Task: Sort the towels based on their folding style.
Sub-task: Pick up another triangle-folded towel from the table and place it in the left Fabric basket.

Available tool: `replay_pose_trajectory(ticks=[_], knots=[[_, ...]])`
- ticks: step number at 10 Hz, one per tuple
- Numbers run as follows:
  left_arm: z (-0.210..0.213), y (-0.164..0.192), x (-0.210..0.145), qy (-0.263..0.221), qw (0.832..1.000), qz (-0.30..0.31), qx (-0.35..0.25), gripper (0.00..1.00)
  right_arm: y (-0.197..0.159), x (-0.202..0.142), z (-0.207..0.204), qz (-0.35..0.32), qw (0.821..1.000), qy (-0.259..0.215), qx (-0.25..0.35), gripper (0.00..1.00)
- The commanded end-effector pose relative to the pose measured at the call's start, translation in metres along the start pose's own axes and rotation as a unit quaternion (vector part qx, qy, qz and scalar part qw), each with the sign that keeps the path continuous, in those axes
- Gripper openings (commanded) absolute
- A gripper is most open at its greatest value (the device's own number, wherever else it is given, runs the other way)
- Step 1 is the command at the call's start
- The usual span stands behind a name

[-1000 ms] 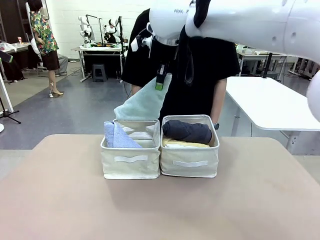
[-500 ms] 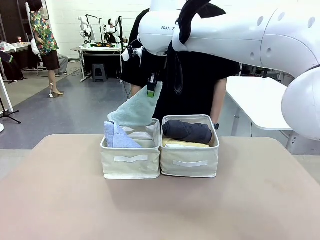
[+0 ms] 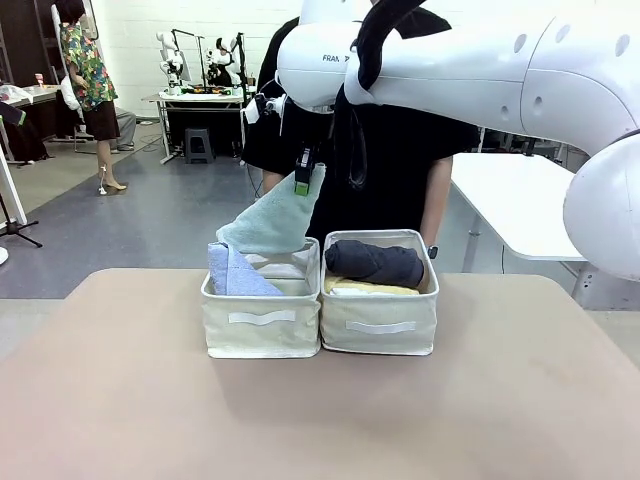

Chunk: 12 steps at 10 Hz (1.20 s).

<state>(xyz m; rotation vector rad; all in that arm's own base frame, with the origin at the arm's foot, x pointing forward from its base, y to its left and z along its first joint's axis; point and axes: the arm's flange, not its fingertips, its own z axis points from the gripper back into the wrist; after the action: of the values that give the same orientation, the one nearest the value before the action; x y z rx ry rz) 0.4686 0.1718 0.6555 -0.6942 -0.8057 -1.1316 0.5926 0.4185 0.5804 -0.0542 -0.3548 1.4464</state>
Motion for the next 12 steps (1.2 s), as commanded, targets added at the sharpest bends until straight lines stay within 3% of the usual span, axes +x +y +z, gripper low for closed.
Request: replay_pose_trajectory(ticks=[1,2,7,12], knots=[[0.001,-0.001,0.001,-0.001,1.000,-0.001,0.003,0.98,0.000,0.000,0.000,0.000,1.000,0.000,0.000,0.19],[0.001,-0.001,0.001,-0.001,1.000,-0.001,0.003,0.98,-0.004,-0.004,-0.008,-0.014,1.000,0.018,0.012,0.19],[0.001,-0.001,0.001,-0.001,1.000,-0.001,0.003,0.98,-0.018,-0.006,-0.045,-0.026,0.998,0.002,0.064,0.19],[0.001,-0.001,0.001,-0.001,1.000,-0.001,0.003,0.98,-0.024,-0.005,-0.092,-0.029,0.994,0.016,0.108,0.19]])
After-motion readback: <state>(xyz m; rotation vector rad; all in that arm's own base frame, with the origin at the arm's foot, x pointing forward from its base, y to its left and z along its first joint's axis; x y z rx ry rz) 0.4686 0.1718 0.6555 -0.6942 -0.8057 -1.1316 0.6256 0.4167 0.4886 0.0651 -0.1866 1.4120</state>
